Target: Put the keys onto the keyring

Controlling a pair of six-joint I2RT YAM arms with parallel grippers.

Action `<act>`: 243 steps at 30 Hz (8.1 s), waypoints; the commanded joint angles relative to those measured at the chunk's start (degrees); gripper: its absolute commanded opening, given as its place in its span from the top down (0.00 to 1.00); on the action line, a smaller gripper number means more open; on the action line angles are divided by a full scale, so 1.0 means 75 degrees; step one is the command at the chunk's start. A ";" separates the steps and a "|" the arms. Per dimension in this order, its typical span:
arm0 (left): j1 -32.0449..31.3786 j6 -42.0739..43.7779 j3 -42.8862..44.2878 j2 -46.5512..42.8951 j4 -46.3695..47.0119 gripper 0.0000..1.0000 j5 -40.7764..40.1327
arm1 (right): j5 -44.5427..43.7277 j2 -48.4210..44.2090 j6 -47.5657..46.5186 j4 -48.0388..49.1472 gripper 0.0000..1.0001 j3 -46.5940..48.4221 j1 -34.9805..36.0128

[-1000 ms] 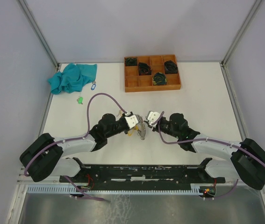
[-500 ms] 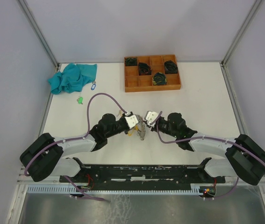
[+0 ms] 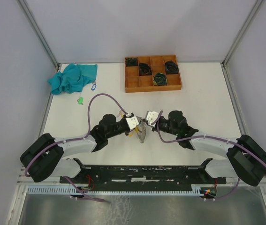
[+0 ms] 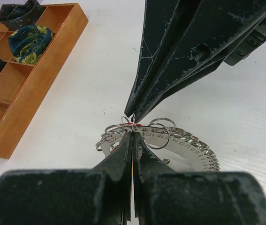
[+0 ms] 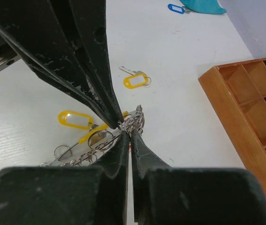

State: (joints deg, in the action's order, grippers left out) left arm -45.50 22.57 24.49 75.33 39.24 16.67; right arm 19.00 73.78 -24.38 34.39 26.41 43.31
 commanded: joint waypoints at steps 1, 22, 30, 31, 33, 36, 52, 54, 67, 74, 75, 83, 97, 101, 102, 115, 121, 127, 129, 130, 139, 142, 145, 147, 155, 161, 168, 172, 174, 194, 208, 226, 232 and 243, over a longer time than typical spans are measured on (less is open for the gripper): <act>-0.0033 0.0082 0.0152 -0.0207 0.0405 0.97 0.0320 | 0.1139 -0.0273 -0.0178 -0.0731 0.98 0.0519 -0.0176; 0.0025 0.0062 -0.0596 -0.0339 0.1900 0.85 0.0115 | 0.3462 -0.0280 -0.1305 -0.5593 0.99 0.2574 -0.0590; 0.0041 0.0457 -0.1034 -0.0271 0.2603 0.76 0.0401 | 0.3561 -0.0329 -0.1200 -0.5499 0.99 0.2514 -0.0775; 0.0045 0.0495 -0.1057 -0.0281 0.2621 0.75 0.0403 | 0.3599 -0.0314 -0.1217 -0.5529 0.99 0.2544 -0.0776; 0.0042 0.0540 -0.1101 -0.0321 0.2647 0.73 0.0440 | 0.3638 -0.0265 -0.1272 -0.5583 0.99 0.2569 -0.0779; 0.0051 0.0581 -0.1148 -0.0388 0.2683 0.72 0.0659 | 0.3650 -0.0212 -0.1363 -0.5687 0.99 0.2629 -0.0784; 0.0253 0.0964 -0.1031 -0.0593 0.1801 0.74 0.2131 | 0.3169 -0.0323 -0.1691 -0.5583 0.99 0.2543 -0.0829; 0.0265 0.0986 -0.0963 -0.0570 0.1653 0.74 0.2219 | 0.3216 -0.0302 -0.1706 -0.5582 0.99 0.2557 -0.0824; 0.0268 0.0766 -0.0764 -0.0290 0.1722 0.74 0.2315 | 0.3572 -0.0165 -0.1709 -0.5614 0.99 0.2640 -0.0818; 0.0267 0.0535 -0.0676 -0.0119 0.1860 0.75 0.2231 | 0.3755 -0.0078 -0.1692 -0.5627 0.99 0.2721 -0.0818; 0.0266 0.0531 -0.0676 -0.0118 0.1866 0.75 0.2257 | 0.3764 -0.0076 -0.1688 -0.5639 0.99 0.2724 -0.0807; 0.0271 0.0252 -0.0535 0.0037 0.1955 0.87 0.2110 | 0.3680 0.0049 -0.1727 -0.5751 0.99 0.2809 -0.0733; -0.0274 -0.0309 -0.0505 -0.0198 0.2007 0.97 -0.0455 | 0.1330 -0.0747 -0.0880 -0.4647 0.79 0.1955 -0.0649; -0.0546 -0.0053 -0.0169 -0.0499 0.1006 0.97 -0.1247 | 0.0550 -0.1202 -0.0473 -0.3870 0.74 0.1381 -0.0651; -0.0569 -0.0070 -0.0127 -0.0567 0.0863 0.97 -0.1387 | 0.0418 -0.1265 -0.0421 -0.3668 0.73 0.1250 -0.0653; -0.0917 -0.0918 0.0340 -0.0515 0.0333 0.97 -0.2492 | -0.0064 -0.0866 0.0530 0.0647 0.64 -0.0161 -0.0343; -0.0930 -0.1299 0.0469 -0.0309 0.0357 0.97 -0.2593 | -0.0728 -0.0155 0.0543 0.1991 0.65 -0.0407 0.0103; -0.0930 -0.1681 0.0490 -0.0197 0.0537 0.97 -0.2663 | -0.1332 0.0285 0.0569 0.2865 0.69 -0.0598 0.0350; -0.0932 -0.1813 0.0490 -0.0161 0.0627 0.97 -0.2673 | -0.1494 0.0371 0.0600 0.3095 0.72 -0.0652 0.0374; -0.0935 -0.1874 0.0484 -0.0148 0.0671 0.97 -0.2664 | -0.1556 0.0420 0.0606 0.3214 0.73 -0.0676 0.0386; -0.0942 -0.2408 0.0360 -0.0071 0.1186 0.97 -0.2693 | -0.1832 0.0794 0.0770 0.3700 0.77 -0.0711 0.0476; -0.0969 -0.2690 0.0275 -0.0022 0.1517 0.97 -0.2668 | -0.2032 0.0964 0.0801 0.3888 0.77 -0.0709 0.0539; -0.0984 -0.2839 0.0232 0.0031 0.1735 0.97 -0.2644 | -0.2287 0.1148 0.0814 0.4125 0.78 -0.0715 0.0607; -0.0989 -0.2898 0.0221 0.0031 0.1749 0.97 -0.2682 | -0.2487 0.1238 0.0803 0.4228 0.83 -0.0721 0.0630; -0.0981 -0.2898 0.0177 0.0010 0.1764 0.97 -0.2960 | -0.2407 0.0771 0.0644 0.3494 0.99 -0.0695 0.0609; -0.0883 -0.2781 0.0167 -0.0083 0.1570 0.96 -0.3111 | -0.1208 -0.0060 0.0687 0.1676 0.99 -0.0374 0.0279; -0.0053 -0.3003 -0.0044 -0.0393 0.1532 0.81 -0.1460 | -0.0263 -0.0462 0.0984 0.0876 0.99 -0.0161 -0.0267; 0.0347 -0.3056 -0.0276 -0.0497 0.1888 0.72 -0.0372 | -0.0037 -0.0384 0.1030 0.0792 0.99 -0.0042 -0.0379; 0.0471 -0.3021 -0.0269 -0.0479 0.1876 0.68 0.0109 | 0.0053 -0.0363 0.1015 0.0754 0.99 0.0000 -0.0420; 0.0535 -0.2381 0.0005 0.0166 0.1487 0.66 0.0752 | 0.0573 -0.0287 0.0812 0.0460 0.99 0.0259 -0.0452; 0.0473 -0.2792 -0.0002 0.0409 0.2069 0.86 0.0278 | 0.0765 -0.0184 0.1006 0.0425 0.99 0.0318 -0.0409; -0.1964 -0.0362 -0.0169 0.0824 0.2974 0.97 -0.6262 | -0.1715 -0.0343 0.1894 -0.0250 0.99 0.0556 0.0471; -0.2704 0.0731 -0.0187 0.1591 0.4469 0.91 -0.7880 | -0.2854 -0.0512 0.2496 -0.0887 0.99 0.0821 0.0518; -0.2309 -0.0303 -0.0680 0.1245 0.4599 0.74 -0.6718 | -0.3302 -0.0893 0.2261 -0.1290 0.99 0.0804 0.0508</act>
State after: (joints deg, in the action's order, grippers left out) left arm -64.93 23.46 20.34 87.31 70.76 -38.28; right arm -4.14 69.19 -6.85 22.81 30.20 47.24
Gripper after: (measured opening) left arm 0.246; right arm 0.013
